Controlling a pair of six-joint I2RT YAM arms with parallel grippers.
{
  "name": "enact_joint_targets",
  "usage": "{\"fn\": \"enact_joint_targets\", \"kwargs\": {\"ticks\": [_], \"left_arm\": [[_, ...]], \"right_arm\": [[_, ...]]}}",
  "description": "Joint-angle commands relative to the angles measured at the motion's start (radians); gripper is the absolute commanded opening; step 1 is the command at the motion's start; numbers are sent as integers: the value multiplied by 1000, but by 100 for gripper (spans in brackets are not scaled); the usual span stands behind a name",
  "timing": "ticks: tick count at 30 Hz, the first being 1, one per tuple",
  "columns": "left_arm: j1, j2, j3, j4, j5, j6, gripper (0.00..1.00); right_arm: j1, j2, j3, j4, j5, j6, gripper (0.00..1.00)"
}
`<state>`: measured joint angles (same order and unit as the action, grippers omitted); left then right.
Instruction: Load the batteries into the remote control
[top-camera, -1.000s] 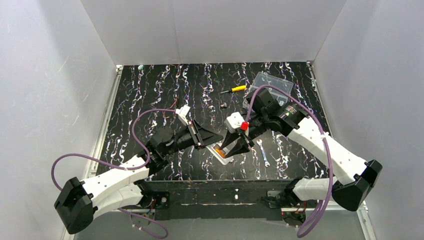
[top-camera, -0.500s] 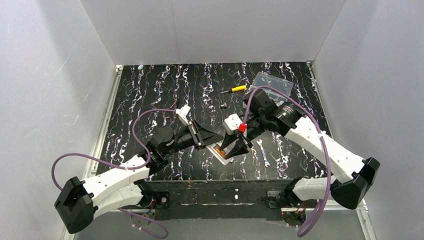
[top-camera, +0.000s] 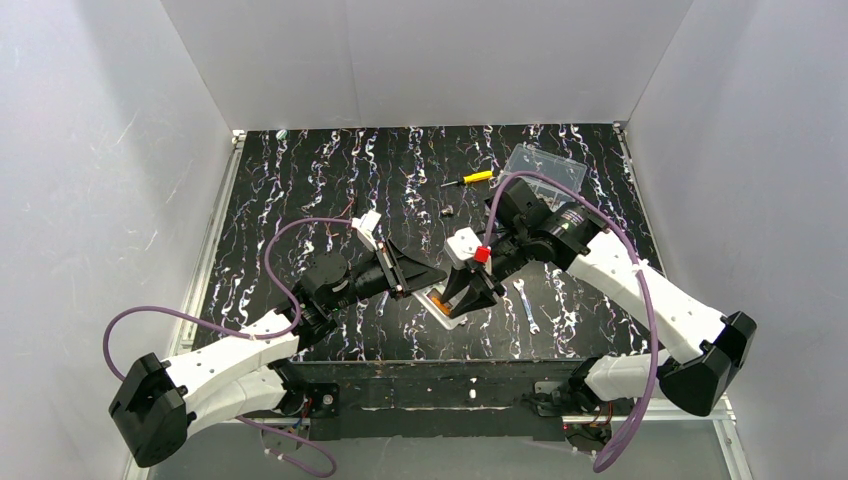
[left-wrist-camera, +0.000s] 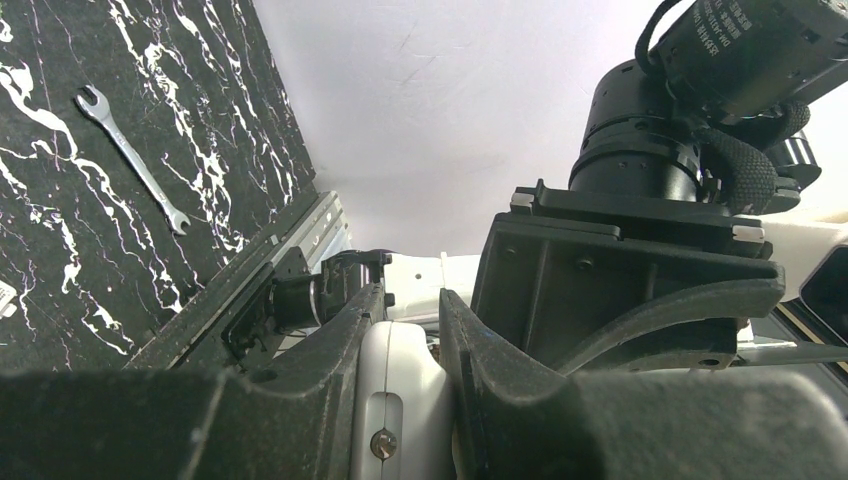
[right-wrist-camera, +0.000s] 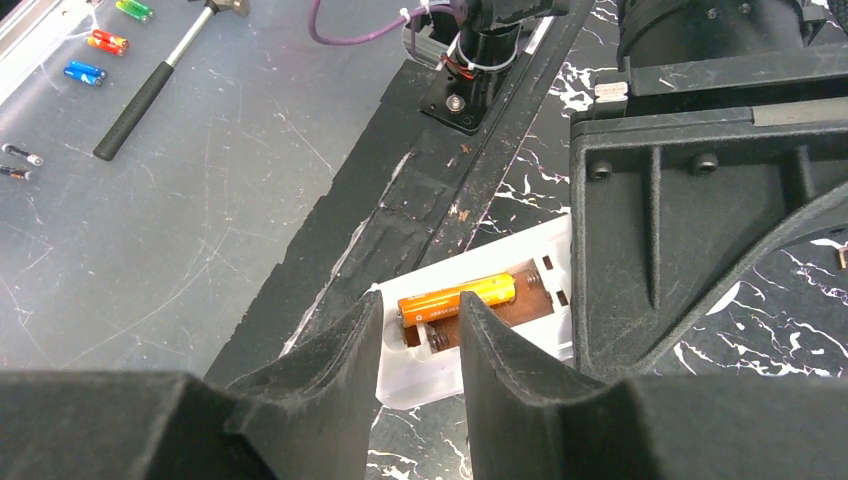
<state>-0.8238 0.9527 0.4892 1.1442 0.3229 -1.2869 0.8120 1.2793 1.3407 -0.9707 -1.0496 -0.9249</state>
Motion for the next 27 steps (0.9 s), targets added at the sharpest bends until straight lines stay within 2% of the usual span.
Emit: {"fn": "enact_joint_targets", "kwargs": {"ticks": [1, 27], "left_arm": [[2, -14, 48, 92, 19, -1, 0], [1, -20, 48, 94, 1, -1, 0]], "right_arm": [[7, 7, 40, -17, -10, -19, 41], [26, 46, 61, -33, -2, -16, 35]]}}
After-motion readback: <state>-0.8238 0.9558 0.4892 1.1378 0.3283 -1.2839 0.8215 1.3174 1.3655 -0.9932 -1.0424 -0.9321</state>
